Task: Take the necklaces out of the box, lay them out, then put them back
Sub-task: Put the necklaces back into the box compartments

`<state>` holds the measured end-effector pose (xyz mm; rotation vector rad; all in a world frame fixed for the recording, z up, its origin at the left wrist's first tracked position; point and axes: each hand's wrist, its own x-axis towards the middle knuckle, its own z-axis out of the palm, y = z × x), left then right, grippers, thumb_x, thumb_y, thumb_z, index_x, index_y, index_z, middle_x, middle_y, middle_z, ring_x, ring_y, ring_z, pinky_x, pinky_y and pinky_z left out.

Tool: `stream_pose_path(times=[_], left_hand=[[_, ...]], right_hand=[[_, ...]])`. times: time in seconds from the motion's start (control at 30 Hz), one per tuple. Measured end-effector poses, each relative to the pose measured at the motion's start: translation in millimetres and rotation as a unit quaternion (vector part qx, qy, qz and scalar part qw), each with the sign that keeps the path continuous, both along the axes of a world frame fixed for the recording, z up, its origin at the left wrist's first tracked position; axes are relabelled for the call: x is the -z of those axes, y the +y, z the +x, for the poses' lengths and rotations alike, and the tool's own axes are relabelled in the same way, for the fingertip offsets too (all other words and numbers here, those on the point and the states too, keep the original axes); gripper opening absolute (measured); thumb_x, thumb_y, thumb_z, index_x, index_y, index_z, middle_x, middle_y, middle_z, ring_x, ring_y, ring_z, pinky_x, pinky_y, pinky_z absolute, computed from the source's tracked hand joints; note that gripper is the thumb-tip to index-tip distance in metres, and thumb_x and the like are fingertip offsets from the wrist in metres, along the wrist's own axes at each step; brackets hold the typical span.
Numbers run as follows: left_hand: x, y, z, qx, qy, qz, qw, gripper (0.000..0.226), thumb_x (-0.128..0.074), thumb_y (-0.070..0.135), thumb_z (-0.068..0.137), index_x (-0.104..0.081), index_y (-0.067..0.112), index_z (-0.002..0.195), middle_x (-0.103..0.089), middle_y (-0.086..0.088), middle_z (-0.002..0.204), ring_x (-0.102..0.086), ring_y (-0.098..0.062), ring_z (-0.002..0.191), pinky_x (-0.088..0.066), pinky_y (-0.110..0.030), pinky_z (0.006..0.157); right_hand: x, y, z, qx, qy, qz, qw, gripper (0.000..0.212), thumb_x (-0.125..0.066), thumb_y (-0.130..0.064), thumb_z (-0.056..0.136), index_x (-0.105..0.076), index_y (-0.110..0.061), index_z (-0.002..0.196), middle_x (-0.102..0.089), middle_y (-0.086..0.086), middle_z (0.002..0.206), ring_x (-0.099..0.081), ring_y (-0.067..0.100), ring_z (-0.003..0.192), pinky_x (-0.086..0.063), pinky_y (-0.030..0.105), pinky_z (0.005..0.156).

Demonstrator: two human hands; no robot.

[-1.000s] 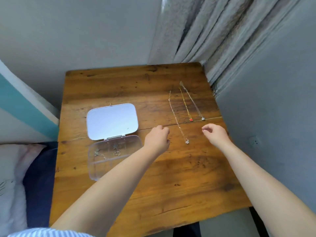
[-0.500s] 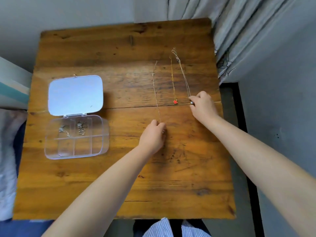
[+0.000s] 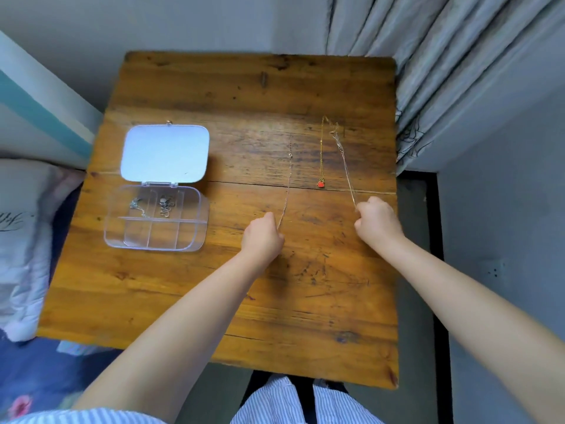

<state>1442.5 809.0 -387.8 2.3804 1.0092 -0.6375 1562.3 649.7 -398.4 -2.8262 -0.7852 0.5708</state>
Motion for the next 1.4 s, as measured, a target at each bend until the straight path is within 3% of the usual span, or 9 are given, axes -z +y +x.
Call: stream_pose_path(times=[0.13, 0.23, 0.37, 0.47, 0.6, 0.8, 1.03, 1.3, 1.4], left_hand=[[-33.2, 20.2, -11.8, -0.041, -0.055, -0.046, 0.997, 0.022, -0.054, 0.011, 0.09, -0.055, 0.005, 0.112, -0.064, -0.018, 0.113, -0.057, -0.036, 0.105, -0.051, -0.039, 0.085], [-70.6, 39.8, -21.7, -0.043, -0.119, -0.088, 0.988, 0.017, -0.061, 0.011, 0.09, -0.059, 0.005, 0.106, -0.067, -0.017, 0.097, -0.063, -0.03, 0.088, -0.05, -0.033, 0.078], [-114.6, 67.1, -46.3, -0.127, -0.219, -0.191, 0.948, 0.01, -0.056, 0.0, 0.092, -0.053, 0.009, 0.086, -0.058, -0.009, 0.069, -0.055, -0.015, 0.056, -0.055, -0.024, 0.058], [-139.5, 87.9, -71.8, -0.165, -0.293, -0.234, 0.912, 0.023, -0.049, -0.005, 0.094, -0.051, 0.012, 0.078, -0.055, -0.006, 0.067, -0.058, -0.013, 0.057, -0.053, -0.012, 0.05], [-163.8, 117.2, -108.6, -0.161, -0.354, -0.238, 0.89, 0.03, -0.056, -0.005, 0.089, -0.054, 0.019, 0.072, -0.058, -0.006, 0.076, -0.061, -0.013, 0.062, -0.055, -0.016, 0.058], [-190.9, 169.0, -158.3, -0.079, -0.361, -0.178, 0.912, 0.035, -0.065, -0.006, 0.081, -0.055, 0.024, 0.065, -0.059, 0.006, 0.07, -0.058, -0.006, 0.062, -0.05, -0.019, 0.063], [-195.3, 214.6, -188.2, -0.028, -0.392, -0.077, 0.916, 0.015, -0.06, -0.004, 0.082, -0.065, 0.01, 0.079, -0.063, -0.003, 0.079, -0.061, -0.02, 0.079, -0.056, -0.039, 0.084], [-179.7, 251.2, -188.1, -0.054, -0.396, -0.048, 0.915, 0.013, -0.057, -0.002, 0.083, -0.068, 0.003, 0.087, -0.061, -0.001, 0.081, -0.055, -0.016, 0.078, -0.04, -0.011, 0.062], [-175.6, 256.2, -187.4, -0.037, -0.393, -0.052, 0.917, 0.013, -0.057, -0.002, 0.084, -0.068, 0.0, 0.09, -0.061, -0.001, 0.082, -0.055, -0.015, 0.08, -0.044, -0.017, 0.065]], right_hand=[[-33.4, 4.7, -20.0, 0.065, 0.095, 0.1, 0.988, 0.019, -0.056, -0.003, 0.083, -0.072, 0.001, 0.092, -0.07, 0.017, 0.105, -0.06, 0.028, 0.103, -0.047, 0.034, 0.09], [-64.6, 19.1, -38.3, 0.115, 0.161, 0.189, 0.962, 0.013, -0.061, -0.002, 0.08, -0.073, -0.001, 0.086, -0.07, 0.014, 0.092, -0.061, 0.022, 0.088, -0.046, 0.029, 0.082], [-109.8, 41.0, -65.6, 0.204, 0.285, 0.367, 0.862, 0.015, -0.058, 0.011, 0.079, -0.062, -0.002, 0.073, -0.061, 0.009, 0.067, -0.06, 0.018, 0.061, -0.057, 0.02, 0.056], [-139.0, 58.0, -83.8, 0.207, 0.312, 0.456, 0.807, 0.026, -0.054, 0.015, 0.081, -0.059, -0.006, 0.067, -0.061, 0.011, 0.066, -0.064, 0.015, 0.06, -0.058, 0.017, 0.057], [-166.4, 90.6, -110.3, 0.191, 0.319, 0.52, 0.769, 0.031, -0.049, 0.02, 0.082, -0.058, -0.005, 0.066, -0.061, 0.011, 0.063, -0.068, 0.006, 0.053, -0.059, 0.016, 0.057], [-186.3, 151.5, -171.0, 0.149, 0.32, 0.524, 0.775, 0.028, -0.051, 0.019, 0.082, -0.058, -0.005, 0.069, -0.069, -0.003, 0.047, -0.069, 0.006, 0.053, -0.06, 0.017, 0.057], [-190.0, 214.5, -201.5, 0.122, 0.291, 0.509, 0.801, 0.026, -0.052, 0.018, 0.081, -0.058, -0.005, 0.07, -0.058, 0.01, 0.07, -0.067, 0.004, 0.051, -0.059, 0.019, 0.059], [-181.4, 253.4, -202.1, 0.144, 0.29, 0.503, 0.801, 0.031, -0.049, 0.02, 0.082, -0.058, -0.006, 0.067, -0.057, 0.011, 0.066, -0.066, 0.002, 0.048, -0.058, 0.014, 0.055], [-175.2, 260.5, -204.8, 0.142, 0.294, 0.49, 0.809, 0.03, -0.049, 0.02, 0.082, -0.057, -0.006, 0.068, -0.056, 0.011, 0.069, -0.067, 0.002, 0.049, -0.058, 0.013, 0.054]])
